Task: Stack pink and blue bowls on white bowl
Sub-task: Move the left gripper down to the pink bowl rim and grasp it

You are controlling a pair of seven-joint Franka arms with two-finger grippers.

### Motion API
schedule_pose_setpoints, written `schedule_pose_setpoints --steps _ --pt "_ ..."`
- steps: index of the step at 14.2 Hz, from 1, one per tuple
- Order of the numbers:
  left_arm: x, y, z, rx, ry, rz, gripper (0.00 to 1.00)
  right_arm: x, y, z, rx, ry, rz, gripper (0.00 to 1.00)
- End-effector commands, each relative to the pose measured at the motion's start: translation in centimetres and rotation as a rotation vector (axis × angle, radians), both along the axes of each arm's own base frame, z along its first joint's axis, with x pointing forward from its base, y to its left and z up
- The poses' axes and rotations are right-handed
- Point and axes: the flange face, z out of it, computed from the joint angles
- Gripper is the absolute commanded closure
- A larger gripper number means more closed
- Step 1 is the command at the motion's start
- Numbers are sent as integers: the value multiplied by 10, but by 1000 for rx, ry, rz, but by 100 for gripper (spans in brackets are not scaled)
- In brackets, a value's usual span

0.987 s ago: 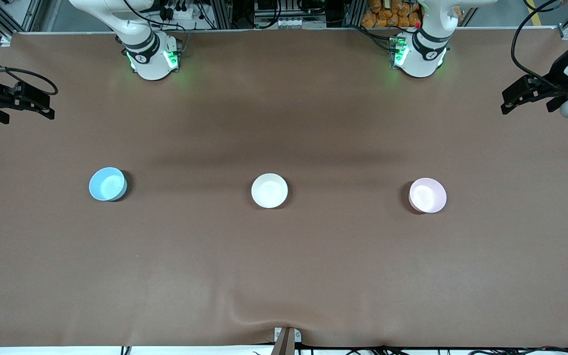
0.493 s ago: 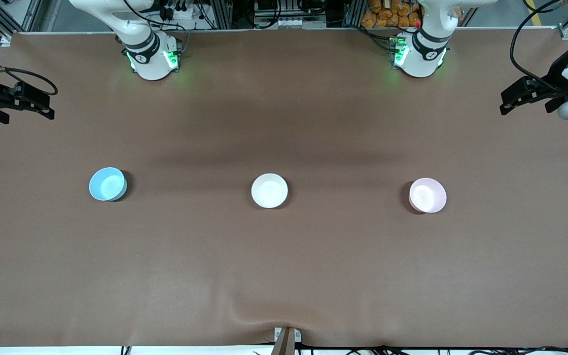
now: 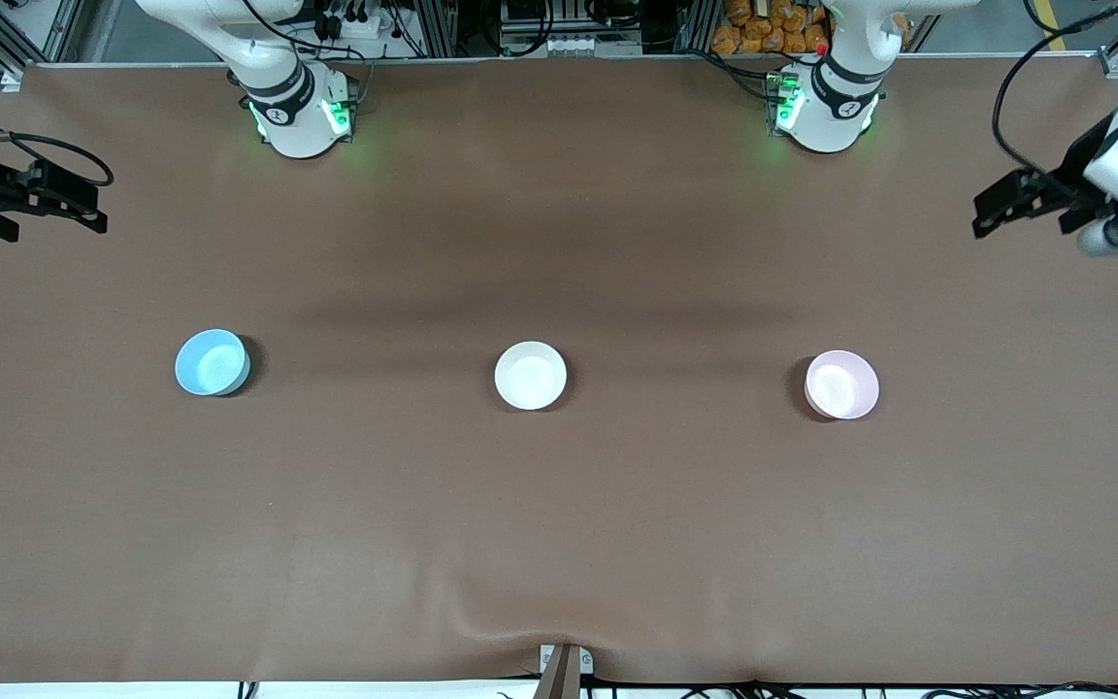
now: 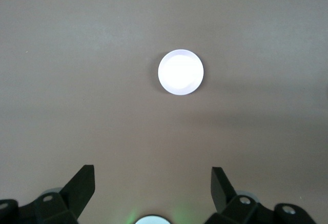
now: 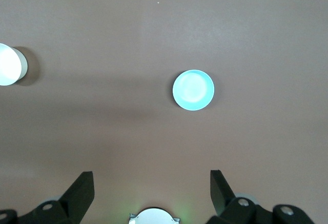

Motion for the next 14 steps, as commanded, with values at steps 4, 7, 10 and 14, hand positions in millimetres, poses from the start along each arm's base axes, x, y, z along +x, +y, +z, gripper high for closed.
schedule_pose_setpoints --steps 4,7,10,14 --pt "36 -1 -118 -29 -15 -8 0 1 -3 3 -7 5 2 0" --pt "59 0 -188 -30 12 -3 0 1 -2 3 -5 5 4 0" --pt "64 2 -249 -31 41 2 9 1 -3 3 -5 6 3 0" --pt "58 29 -310 -33 21 37 14 1 -4 2 -5 12 1 0"
